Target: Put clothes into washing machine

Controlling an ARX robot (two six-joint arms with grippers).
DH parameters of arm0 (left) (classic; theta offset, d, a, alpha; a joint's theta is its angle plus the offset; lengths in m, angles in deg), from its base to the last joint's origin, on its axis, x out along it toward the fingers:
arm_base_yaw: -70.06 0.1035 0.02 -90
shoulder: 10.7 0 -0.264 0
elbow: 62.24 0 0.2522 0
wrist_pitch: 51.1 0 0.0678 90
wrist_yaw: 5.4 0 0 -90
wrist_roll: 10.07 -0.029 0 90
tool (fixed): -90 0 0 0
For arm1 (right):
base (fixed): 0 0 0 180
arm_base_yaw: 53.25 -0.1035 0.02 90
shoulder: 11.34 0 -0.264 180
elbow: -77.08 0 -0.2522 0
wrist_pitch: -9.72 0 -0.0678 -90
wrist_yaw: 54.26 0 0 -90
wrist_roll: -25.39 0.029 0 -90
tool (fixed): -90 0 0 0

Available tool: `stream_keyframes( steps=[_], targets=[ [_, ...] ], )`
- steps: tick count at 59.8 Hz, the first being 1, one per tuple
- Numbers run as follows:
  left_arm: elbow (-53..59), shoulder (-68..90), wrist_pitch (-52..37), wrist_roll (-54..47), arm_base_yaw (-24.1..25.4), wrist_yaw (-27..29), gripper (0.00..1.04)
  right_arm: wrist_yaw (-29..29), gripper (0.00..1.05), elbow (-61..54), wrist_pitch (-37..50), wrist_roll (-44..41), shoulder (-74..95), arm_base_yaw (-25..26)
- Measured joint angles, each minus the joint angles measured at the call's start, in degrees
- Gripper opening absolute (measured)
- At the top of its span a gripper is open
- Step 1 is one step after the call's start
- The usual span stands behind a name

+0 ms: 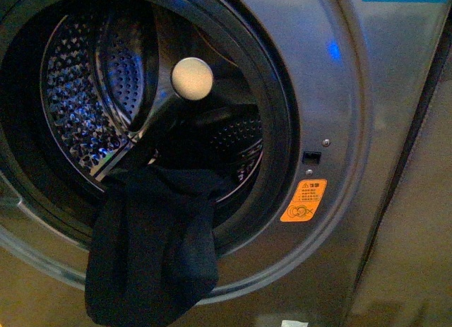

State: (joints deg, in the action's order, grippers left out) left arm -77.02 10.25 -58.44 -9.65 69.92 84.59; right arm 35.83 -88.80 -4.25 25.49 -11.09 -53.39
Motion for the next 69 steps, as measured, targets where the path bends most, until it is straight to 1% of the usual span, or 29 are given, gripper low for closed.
stream_keyframes(
  steps=[22, 34, 39, 41, 58, 59, 60, 66, 69],
  targets=[
    [0.0, -8.1, 8.1, 0.0, 0.0, 0.0, 0.04, 0.0, 0.97, 0.0, 0.0, 0.0, 0.0, 0.0],
    [0.0, -11.0, 10.9, 0.0, 0.0, 0.0, 0.04, 0.0, 0.97, 0.0, 0.0, 0.0, 0.0, 0.0],
    [0.0, -17.7, 19.5, 0.0, 0.0, 0.0, 0.04, 0.0, 0.97, 0.0, 0.0, 0.0, 0.0, 0.0],
    [0.0, -19.4, 20.4, 0.0, 0.0, 0.0, 0.04, 0.0, 0.97, 0.0, 0.0, 0.0, 0.0, 0.0],
    [0.0, -20.6, 21.0, 0.0, 0.0, 0.0, 0.04, 0.0, 0.97, 0.0, 0.0, 0.0, 0.0, 0.0],
    [0.0, -20.6, 21.0, 0.0, 0.0, 0.0, 0.05, 0.0, 0.97, 0.0, 0.0, 0.0, 0.0, 0.0],
    [0.0, -20.6, 21.0, 0.0, 0.0, 0.0, 0.11, 0.0, 0.97, 0.0, 0.0, 0.0, 0.0, 0.0],
    [0.0, -20.6, 21.0, 0.0, 0.0, 0.0, 0.27, 0.0, 0.97, 0.0, 0.0, 0.0, 0.0, 0.0],
    [0.0, -20.6, 21.0, 0.0, 0.0, 0.0, 0.37, 0.0, 0.97, 0.0, 0.0, 0.0, 0.0, 0.0]
  ],
)
